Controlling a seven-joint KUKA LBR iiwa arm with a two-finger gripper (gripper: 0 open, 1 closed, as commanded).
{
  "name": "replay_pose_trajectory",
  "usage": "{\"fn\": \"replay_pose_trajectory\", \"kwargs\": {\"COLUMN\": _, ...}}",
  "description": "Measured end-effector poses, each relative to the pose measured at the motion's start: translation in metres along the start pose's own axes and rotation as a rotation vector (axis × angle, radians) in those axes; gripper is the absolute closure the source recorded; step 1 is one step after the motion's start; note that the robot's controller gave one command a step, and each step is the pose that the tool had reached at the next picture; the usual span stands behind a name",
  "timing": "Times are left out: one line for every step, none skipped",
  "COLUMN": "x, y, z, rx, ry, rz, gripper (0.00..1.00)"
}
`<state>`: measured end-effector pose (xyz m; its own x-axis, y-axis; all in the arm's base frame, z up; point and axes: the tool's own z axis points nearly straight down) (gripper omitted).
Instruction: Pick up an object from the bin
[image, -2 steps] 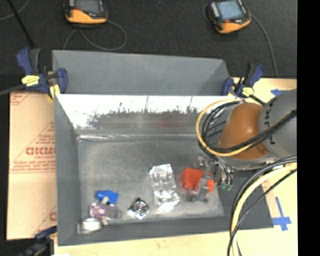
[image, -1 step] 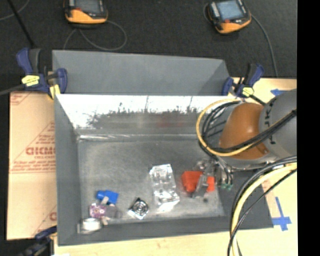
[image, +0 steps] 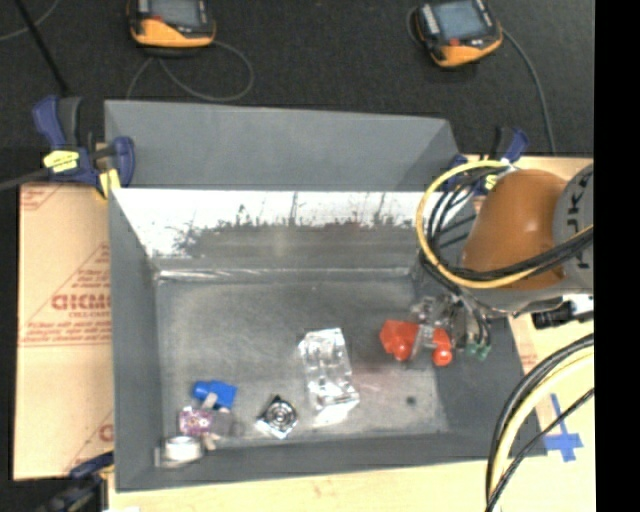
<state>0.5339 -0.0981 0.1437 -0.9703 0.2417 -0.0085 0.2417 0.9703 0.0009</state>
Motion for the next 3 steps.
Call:
{"fn": "replay_pose_trajectory", "kwargs": {"x": -0.001, "y": 0.0, "z": -0.013, "rx": 0.0, "ry": 0.002, "rz": -0.002, "gripper": 1.0}}
{"fn": "replay_pose_trajectory", "kwargs": {"x": -0.003, "y": -0.001, "z": -0.017, "rx": 0.0, "ry": 0.002, "rz": -0.003, "gripper": 1.0}}
{"fn": "replay_pose_trajectory", "kwargs": {"x": -0.005, "y": -0.001, "z": -0.045, "rx": 0.0, "ry": 0.0, "rz": -0.004, "gripper": 1.0}}
